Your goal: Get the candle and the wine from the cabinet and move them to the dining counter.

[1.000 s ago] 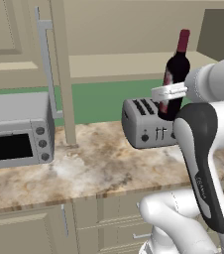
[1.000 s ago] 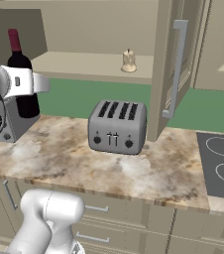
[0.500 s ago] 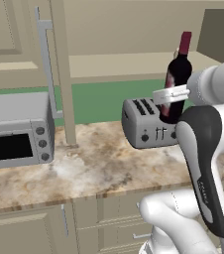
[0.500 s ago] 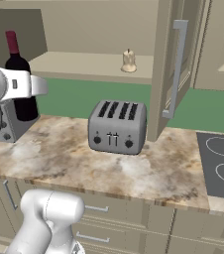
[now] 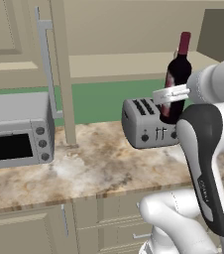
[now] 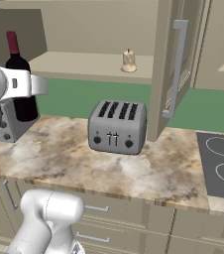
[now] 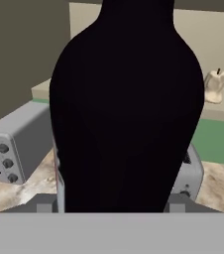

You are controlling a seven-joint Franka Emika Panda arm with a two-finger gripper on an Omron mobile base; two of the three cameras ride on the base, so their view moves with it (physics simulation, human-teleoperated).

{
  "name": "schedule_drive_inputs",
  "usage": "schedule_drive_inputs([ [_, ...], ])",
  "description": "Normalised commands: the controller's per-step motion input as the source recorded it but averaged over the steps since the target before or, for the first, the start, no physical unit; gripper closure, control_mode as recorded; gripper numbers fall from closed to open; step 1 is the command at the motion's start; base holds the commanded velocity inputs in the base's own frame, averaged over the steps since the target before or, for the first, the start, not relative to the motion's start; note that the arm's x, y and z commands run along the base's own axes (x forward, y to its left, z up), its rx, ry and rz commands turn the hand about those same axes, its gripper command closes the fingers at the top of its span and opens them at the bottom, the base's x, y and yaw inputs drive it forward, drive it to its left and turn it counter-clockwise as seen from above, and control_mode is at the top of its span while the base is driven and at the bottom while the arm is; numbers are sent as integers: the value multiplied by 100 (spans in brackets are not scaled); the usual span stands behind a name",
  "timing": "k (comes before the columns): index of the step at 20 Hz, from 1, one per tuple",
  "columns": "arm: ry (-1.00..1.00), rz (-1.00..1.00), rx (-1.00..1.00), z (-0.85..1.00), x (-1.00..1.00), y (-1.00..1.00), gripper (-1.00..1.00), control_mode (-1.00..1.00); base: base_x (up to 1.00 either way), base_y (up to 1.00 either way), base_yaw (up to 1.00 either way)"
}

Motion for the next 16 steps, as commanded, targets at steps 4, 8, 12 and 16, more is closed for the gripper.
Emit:
schedule_drive_inputs([
  [4,0,0,0,-10,0,-4,100,-100,0,0,0],
  [8,0,0,0,-29,0,-46,100,-100,0,0,0],
  [12,0,0,0,-29,0,-47,100,-100,0,0,0],
  [16,1,0,0,-28,0,-24,100,-100,0,0,0],
])
